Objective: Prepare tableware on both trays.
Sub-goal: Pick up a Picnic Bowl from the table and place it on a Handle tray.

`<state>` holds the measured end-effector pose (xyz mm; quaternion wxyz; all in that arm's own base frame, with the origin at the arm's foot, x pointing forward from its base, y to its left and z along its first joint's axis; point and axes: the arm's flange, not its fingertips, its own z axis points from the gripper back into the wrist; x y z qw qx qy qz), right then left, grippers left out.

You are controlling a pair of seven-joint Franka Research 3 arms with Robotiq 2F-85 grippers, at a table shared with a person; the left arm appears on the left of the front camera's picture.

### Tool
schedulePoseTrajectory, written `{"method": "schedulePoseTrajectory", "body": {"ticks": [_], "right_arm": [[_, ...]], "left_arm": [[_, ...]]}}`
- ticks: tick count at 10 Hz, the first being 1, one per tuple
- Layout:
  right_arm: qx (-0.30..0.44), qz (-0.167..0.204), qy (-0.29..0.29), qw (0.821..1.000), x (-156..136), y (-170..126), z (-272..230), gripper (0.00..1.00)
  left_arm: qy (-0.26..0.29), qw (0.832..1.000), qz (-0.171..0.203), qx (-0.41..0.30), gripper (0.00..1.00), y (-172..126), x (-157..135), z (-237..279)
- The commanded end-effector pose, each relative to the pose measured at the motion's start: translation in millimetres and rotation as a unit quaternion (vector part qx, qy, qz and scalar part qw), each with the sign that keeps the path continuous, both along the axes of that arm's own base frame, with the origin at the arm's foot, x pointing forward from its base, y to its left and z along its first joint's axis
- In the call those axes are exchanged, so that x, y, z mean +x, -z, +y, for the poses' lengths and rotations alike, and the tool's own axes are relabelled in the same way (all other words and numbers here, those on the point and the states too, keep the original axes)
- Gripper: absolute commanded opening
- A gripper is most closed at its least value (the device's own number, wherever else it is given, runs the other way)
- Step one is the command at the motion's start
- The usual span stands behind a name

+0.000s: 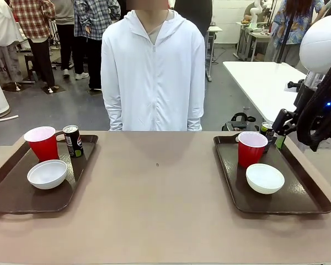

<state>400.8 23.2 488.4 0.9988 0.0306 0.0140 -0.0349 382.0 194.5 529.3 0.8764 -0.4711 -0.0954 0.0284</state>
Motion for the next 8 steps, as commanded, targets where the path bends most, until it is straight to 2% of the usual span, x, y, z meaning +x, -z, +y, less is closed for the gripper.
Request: {"method": "schedulePoseTrajectory", "body": {"ticks": [1, 8], "right_arm": [[-0.003, -0.003, 0.000, 1.000, -1.5, 8.5, -1.4, 1.00], [-0.003, -0.003, 0.000, 1.000, -1.5, 8.5, -1.4, 1.00]], "left_arm": [[0.001, 1.000, -0.003, -0.006, 1.00, -2.7, -1.3, -0.4], [0.001, 1.000, -0.003, -0.006, 1.00, -2.7, -1.3, -0.4]]}}
